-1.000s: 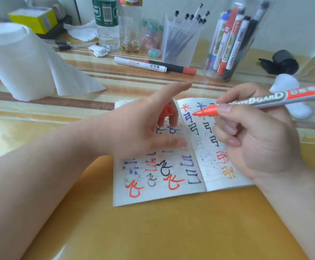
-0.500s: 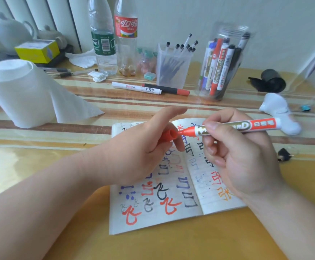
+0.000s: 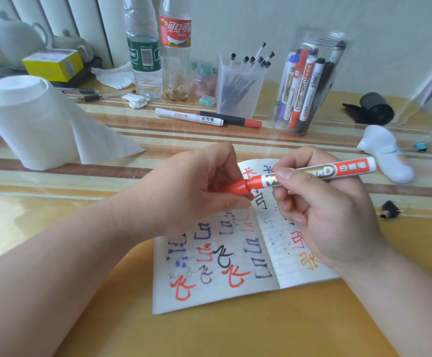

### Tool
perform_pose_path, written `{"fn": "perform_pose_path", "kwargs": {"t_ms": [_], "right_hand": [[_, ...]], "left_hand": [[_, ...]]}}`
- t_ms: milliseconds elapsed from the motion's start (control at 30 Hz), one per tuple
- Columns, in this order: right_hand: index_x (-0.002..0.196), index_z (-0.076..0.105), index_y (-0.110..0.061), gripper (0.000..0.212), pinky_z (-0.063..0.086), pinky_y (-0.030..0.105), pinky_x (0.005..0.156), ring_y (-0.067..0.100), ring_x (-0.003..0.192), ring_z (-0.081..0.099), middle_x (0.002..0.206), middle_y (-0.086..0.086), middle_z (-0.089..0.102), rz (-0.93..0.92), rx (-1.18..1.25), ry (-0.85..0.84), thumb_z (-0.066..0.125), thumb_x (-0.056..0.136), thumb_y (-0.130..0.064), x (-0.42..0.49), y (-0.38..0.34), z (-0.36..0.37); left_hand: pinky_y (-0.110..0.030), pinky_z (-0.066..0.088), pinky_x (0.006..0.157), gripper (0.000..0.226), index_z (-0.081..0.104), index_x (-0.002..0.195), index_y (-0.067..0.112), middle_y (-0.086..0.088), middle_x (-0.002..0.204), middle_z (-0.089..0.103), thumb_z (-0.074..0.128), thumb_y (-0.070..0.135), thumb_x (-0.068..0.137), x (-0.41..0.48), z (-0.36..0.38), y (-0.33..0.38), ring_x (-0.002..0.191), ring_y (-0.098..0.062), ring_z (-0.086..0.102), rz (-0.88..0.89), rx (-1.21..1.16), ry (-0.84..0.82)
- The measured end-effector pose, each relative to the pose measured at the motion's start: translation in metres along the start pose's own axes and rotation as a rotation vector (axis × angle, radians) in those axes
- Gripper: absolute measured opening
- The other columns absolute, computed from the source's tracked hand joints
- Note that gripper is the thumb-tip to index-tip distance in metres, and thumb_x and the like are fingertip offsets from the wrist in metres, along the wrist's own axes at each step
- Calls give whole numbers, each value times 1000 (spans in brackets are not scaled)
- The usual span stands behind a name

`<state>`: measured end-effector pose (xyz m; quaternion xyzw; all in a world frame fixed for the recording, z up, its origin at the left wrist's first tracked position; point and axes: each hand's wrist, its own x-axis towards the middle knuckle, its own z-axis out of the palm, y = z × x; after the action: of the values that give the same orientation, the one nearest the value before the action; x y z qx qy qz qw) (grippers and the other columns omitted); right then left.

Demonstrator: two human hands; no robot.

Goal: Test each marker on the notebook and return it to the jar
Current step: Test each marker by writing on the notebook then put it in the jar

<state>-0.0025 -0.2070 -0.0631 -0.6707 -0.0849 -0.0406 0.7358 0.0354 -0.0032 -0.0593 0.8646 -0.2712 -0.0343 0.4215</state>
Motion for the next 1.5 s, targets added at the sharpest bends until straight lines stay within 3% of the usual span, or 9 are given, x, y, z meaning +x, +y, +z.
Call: {"fn": "perform_pose_path", "kwargs": {"t_ms": [167,333,500,867,1167,1300,1367,1433,1500], "right_hand": [[76,65,-19,8,33,18,42,15,53,50,61,7,59,26,52,7,64,82,-13,1,0,-2],[83,72,-15,5,34,23,43,25,67,62,76,18,69,4,90,-74,75,79,-14,5,-2,-8],[91,78,-17,33,43,25,46,25,72,65,83,21,72,35,63,-220,91,68,-37,8,-2,-12],[72,77,-14,11,46,25,41,17,51,58,64,10,66,69,175,-100,72,81,-18,5,-2,1],[93,69,-9,9,37,26,46,18,59,50,67,6,57,24,132,14,71,87,-16,17,17,1],[83,69,-15,10,39,27,47,20,63,52,72,8,61,-56,138,136,67,90,-21,19,18,-6],[91,70,-14,11,40,26,47,24,67,57,78,4,64,-108,29,120,67,92,-25,18,19,-7],[103,67,-12,19,43,25,48,29,66,61,79,0,68,-149,-78,65,67,94,-29,13,20,-5],[111,66,-17,25,46,22,52,17,59,63,76,3,71,-159,-189,14,67,94,-34,8,20,-4]], "left_hand": [[-34,54,73,12,67,90,41,12,82,74,73,49,84,1,-1,-4,77,-11,69,73,27,59],[-22,44,60,29,66,86,31,13,69,61,51,50,101,-1,-3,-6,62,-9,54,88,-73,-12],[-19,45,61,26,72,90,28,16,68,64,60,50,92,-3,-2,-6,60,-4,55,65,-203,-52],[-16,46,64,16,77,97,19,11,76,70,69,33,96,-11,6,4,74,-12,67,307,95,299],[-22,47,79,22,80,98,26,15,87,66,72,43,86,8,9,-2,87,-7,57,161,269,323],[-22,50,75,26,76,100,32,18,93,64,71,50,82,7,9,-2,87,-2,60,67,237,324],[-20,52,75,44,68,120,39,26,98,63,69,56,79,7,9,-3,89,3,61,34,249,282],[-19,52,78,81,34,146,55,36,107,57,72,63,75,7,11,-5,96,9,61,-18,292,210],[-21,54,79,110,2,148,65,39,113,51,79,64,70,5,12,-8,98,10,61,-42,314,160]]}}
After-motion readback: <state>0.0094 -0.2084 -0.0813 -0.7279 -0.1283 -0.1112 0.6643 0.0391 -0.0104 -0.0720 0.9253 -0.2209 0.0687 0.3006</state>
